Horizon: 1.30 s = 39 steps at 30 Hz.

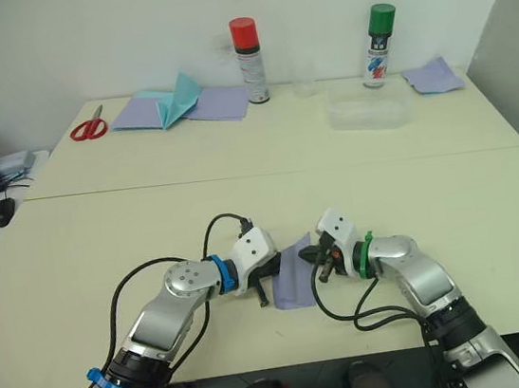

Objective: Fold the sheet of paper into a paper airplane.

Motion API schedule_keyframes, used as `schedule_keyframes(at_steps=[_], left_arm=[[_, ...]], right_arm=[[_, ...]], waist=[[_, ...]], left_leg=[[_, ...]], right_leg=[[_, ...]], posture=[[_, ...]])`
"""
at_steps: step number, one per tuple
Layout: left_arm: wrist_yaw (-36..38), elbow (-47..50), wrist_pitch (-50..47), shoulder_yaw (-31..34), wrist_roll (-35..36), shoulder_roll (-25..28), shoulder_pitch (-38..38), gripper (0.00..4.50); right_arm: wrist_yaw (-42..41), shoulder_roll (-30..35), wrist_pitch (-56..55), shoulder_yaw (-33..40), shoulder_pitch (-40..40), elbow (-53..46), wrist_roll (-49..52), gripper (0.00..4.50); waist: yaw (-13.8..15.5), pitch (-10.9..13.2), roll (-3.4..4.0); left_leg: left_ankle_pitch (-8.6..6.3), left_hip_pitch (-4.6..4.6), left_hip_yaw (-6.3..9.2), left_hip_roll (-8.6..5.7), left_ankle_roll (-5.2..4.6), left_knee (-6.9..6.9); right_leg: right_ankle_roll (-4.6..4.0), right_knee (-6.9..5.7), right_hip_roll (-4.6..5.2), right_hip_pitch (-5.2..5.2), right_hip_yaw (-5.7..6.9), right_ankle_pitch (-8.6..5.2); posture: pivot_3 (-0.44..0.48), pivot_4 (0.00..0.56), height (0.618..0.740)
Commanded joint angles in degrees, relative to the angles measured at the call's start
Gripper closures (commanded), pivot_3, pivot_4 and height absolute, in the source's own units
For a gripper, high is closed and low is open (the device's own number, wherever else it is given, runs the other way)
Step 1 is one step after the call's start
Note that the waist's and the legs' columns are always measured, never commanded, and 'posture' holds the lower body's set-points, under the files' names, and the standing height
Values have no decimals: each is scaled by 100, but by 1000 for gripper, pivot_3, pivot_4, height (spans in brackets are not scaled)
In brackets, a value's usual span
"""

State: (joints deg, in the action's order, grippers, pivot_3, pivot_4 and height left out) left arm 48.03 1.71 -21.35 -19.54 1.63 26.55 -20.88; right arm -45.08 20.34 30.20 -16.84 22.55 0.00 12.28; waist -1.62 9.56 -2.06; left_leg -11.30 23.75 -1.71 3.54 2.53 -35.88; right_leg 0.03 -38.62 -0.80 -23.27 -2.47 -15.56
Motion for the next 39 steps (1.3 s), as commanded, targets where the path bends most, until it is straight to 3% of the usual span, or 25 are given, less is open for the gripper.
schedule_keyframes(at_steps=[1,13,18,26,34,39], left_arm=[[65,-114,-278,-43,-60,188,312,4478],[301,448,-816,962,509,1132,418,4478],[353,995,-1192,1451,1389,817,176,4478],[101,871,-1139,770,1222,157,65,4478],[117,215,-663,197,623,266,194,4478],[200,-20,-431,44,485,291,229,4478]], right_arm=[[-112,76,-116,-154,5,11,-162,4500],[-223,160,-235,-476,75,259,-549,4500],[-262,148,-260,-463,73,293,-572,4500],[-268,152,-259,-450,72,267,-579,4500],[-249,232,-187,-384,-40,63,-535,4500],[-574,485,-126,-152,-99,-585,-189,4500]], waist=[[-8,0,0],[-36,0,0],[-25,6,-4],[-24,7,-8],[-20,7,-8],[-17,7,-8]], left_leg=[[0,0,0,0,0,0],[0,-32,6,14,0,13],[0,-29,1,13,1,12],[0,-25,-12,3,1,10],[0,-21,1,2,1,12],[0,-21,0,3,1,12]], right_leg=[[0,0,-3,0,0,0],[-31,-29,-13,-1,-5,-18],[-55,-30,-12,-2,-3,-32],[-16,-24,-12,-2,-9,-10],[-26,-25,-14,-3,-8,-15],[-26,-25,-13,-2,-7,-15]], posture=[[0,150,740],[0,150,740],[0,150,740],[0,150,740],[0,150,740],[0,150,740]])
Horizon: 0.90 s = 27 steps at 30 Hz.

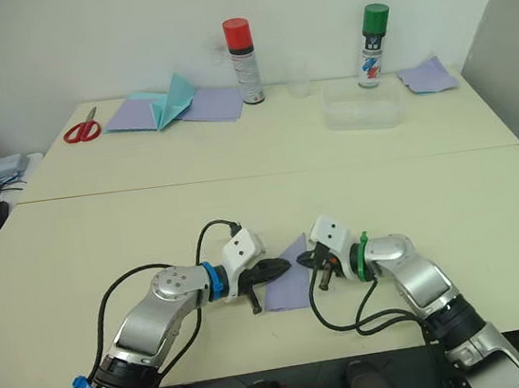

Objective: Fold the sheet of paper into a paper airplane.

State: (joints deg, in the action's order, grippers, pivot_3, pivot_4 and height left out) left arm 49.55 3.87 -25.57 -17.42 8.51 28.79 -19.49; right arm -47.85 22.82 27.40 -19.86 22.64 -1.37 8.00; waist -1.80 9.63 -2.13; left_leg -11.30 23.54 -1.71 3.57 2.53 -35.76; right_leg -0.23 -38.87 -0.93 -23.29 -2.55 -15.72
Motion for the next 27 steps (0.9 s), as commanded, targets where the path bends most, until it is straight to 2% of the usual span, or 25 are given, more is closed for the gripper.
schedule_keyframes(at_steps=[1,5,9,18,27], left_arm=[[49,-234,-6,-175,-191,52,97,4478],[57,-244,25,-208,-186,45,138,4478],[92,-224,69,-253,-218,92,212,4478],[98,-230,99,-232,-264,127,236,4478],[200,-432,281,-371,-434,101,222,4478]], right_arm=[[-462,334,276,282,-132,-699,467,4500],[-1005,803,353,347,-245,-1132,787,4500],[-1033,799,358,263,-312,-1035,839,4500],[-478,401,273,129,-419,-363,481,4500],[216,17,-146,273,20,626,109,4500]], waist=[[7,1,0],[6,2,1],[5,2,0],[3,1,0],[-2,-4,-1]], left_leg=[[0,0,0,0,0,-1],[0,4,-4,0,0,-2],[0,2,1,-1,0,-4],[0,2,2,-1,0,-2],[1,-21,-2,3,0,-5]], right_leg=[[0,0,1,0,0,0],[5,1,3,-2,3,3],[3,2,3,-1,3,1],[-2,0,0,-1,5,-2],[-16,0,1,10,1,-10]], posture=[[0,150,740],[0,150,740],[0,150,740],[0,150,740],[0,150,740]])
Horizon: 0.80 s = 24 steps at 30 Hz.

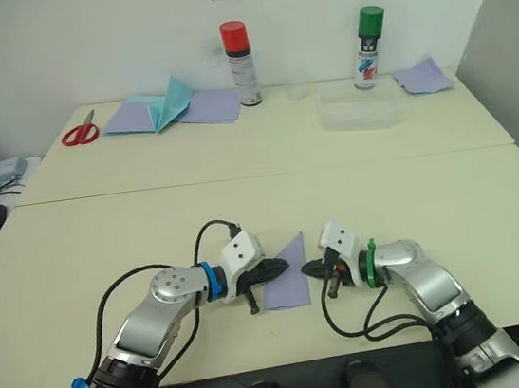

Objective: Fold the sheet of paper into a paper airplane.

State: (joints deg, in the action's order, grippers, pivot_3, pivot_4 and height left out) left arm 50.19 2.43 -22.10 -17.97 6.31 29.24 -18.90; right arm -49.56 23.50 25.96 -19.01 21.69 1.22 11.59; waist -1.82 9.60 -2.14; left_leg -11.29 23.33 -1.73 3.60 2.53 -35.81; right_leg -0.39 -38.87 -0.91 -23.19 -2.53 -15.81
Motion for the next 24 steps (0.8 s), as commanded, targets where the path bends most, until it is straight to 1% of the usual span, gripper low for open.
schedule_keyframes(at_steps=[1,12,17,20,24], left_arm=[[143,-306,-49,-319,-221,54,161,4478],[287,-486,104,-434,-355,6,132,4478],[321,-555,132,-428,-400,-28,78,4478],[343,-586,145,-408,-413,-10,64,4478],[354,-588,164,-405,-415,30,84,4478]], right_arm=[[429,-78,-28,188,154,433,-275,4500],[800,-475,-165,242,606,1082,-494,4500],[984,-606,-285,336,795,1349,-623,4500],[1078,-552,-404,498,868,1402,-623,4500],[935,-557,-584,698,835,1224,-454,4500]], waist=[[0,-2,0],[-2,-15,2],[-4,-14,2],[-4,-14,3],[2,-14,3]], left_leg=[[0,-2,-1,1,0,-1],[0,-14,-12,2,0,1],[0,-42,-8,5,0,1],[0,-41,-6,6,0,1],[0,-31,-14,5,0,8]], right_leg=[[0,-1,1,1,-2,0],[1,-2,3,6,-16,1],[0,-1,7,2,-20,0],[0,-1,9,2,-21,0],[-4,0,11,4,-21,-3]], posture=[[0,150,740],[0,150,740],[0,150,740],[0,150,740],[0,150,740]])
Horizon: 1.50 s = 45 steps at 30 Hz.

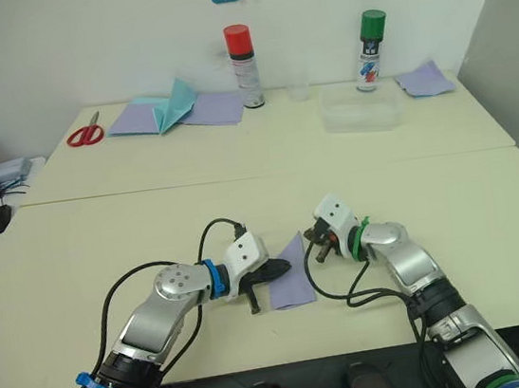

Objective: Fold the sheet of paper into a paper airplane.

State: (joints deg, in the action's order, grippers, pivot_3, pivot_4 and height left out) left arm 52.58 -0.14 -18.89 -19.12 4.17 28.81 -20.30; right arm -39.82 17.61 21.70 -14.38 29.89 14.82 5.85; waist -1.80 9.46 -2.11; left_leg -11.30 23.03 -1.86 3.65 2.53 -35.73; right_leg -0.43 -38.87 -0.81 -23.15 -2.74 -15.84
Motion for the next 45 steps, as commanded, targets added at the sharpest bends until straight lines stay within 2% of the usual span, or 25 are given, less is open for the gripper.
schedule_keyframes(at_steps=[1,3,12,22,27,35,45], left_arm=[[119,-329,-159,-288,-204,74,226,4478],[137,-348,-147,-277,-214,76,218,4478],[196,-365,-126,-277,-233,97,161,4478],[228,-320,-125,-280,-249,136,224,4478],[230,-329,-117,-298,-252,123,207,4478],[259,-311,-97,-291,-266,164,233,4478],[301,-302,-48,-324,-312,180,265,4478]], right_arm=[[-121,7,-164,281,-3,-227,210,4500],[-283,-21,-189,282,-10,-344,281,4500],[-363,-240,87,190,-46,-293,263,4500],[-982,169,489,-107,-403,-833,276,4500],[-684,17,399,-250,-322,-543,-17,4500],[-281,-27,31,121,-13,-178,-124,4500],[-1021,44,431,93,-198,-790,461,4500]], waist=[[0,0,0],[0,0,1],[1,1,1],[-1,1,2],[-3,-1,3],[-8,0,3],[0,0,3]], left_leg=[[0,3,-2,-2,0,4],[0,19,-5,-4,0,5],[0,32,2,-4,-1,3],[-1,34,6,-4,-1,7],[-1,31,7,-4,0,8],[0,-1,9,0,0,7],[0,3,-7,-8,0,60]], right_leg=[[1,0,-1,7,-2,1],[29,-1,0,2,-1,17],[27,0,-1,-5,12,16],[21,2,-1,-6,14,12],[-4,2,-2,-5,14,-3],[-9,0,-2,-3,5,-5],[12,13,-2,0,4,6]], posture=[[0,150,740],[0,150,740],[0,150,740],[0,150,740],[0,150,740],[0,150,740],[0,150,740]])
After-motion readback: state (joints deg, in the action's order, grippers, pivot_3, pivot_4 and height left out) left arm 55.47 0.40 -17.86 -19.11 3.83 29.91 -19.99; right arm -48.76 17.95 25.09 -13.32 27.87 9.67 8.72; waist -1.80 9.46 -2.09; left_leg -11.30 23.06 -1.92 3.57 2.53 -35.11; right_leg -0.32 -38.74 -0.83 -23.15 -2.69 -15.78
